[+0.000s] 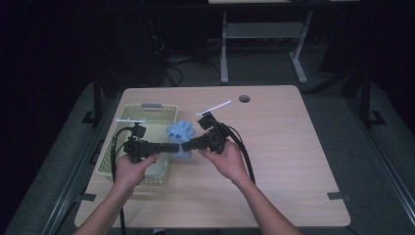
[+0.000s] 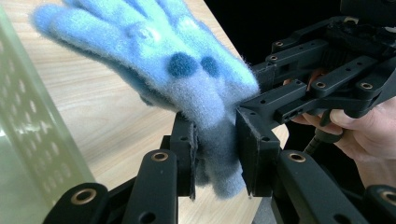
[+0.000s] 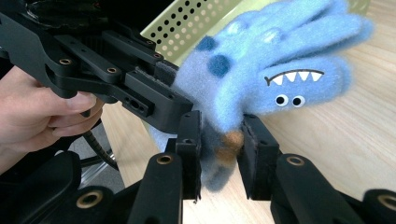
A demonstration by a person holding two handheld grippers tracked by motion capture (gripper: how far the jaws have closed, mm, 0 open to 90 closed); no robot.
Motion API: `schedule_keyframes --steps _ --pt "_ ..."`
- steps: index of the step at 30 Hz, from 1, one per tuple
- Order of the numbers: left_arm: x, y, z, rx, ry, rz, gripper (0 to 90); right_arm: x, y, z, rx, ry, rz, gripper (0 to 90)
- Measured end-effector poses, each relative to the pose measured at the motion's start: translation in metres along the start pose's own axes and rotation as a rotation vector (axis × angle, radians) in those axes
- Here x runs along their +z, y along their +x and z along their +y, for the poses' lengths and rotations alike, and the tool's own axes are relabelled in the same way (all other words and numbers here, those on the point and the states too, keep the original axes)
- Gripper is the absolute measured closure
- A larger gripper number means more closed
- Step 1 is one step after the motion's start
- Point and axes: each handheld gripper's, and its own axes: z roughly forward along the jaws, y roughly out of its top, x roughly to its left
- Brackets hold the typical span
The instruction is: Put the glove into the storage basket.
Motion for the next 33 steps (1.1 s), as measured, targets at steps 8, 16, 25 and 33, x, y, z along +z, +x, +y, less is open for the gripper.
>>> schedule_keyframes --steps 8,16,25,33 --pt "-0.013 0.004 0.0 0.006 -0.007 0.016 69.1 0.01 0.007 0.008 -0.017 0.009 0.007 71.4" --pt "-0.031 0.015 0.0 -0.012 -0.025 0.016 69.1 0.025 0.015 0.02 -0.037 0.01 0.017 71.4" --pt "-0.052 0.025 0.0 -0.017 -0.028 0.03 69.1 0.042 0.024 0.032 -0.043 0.008 0.037 71.4" --pt "-0.065 0.03 0.0 -0.019 -0.023 0.048 69.1 0.053 0.032 0.039 -0.054 0.019 0.048 71.4"
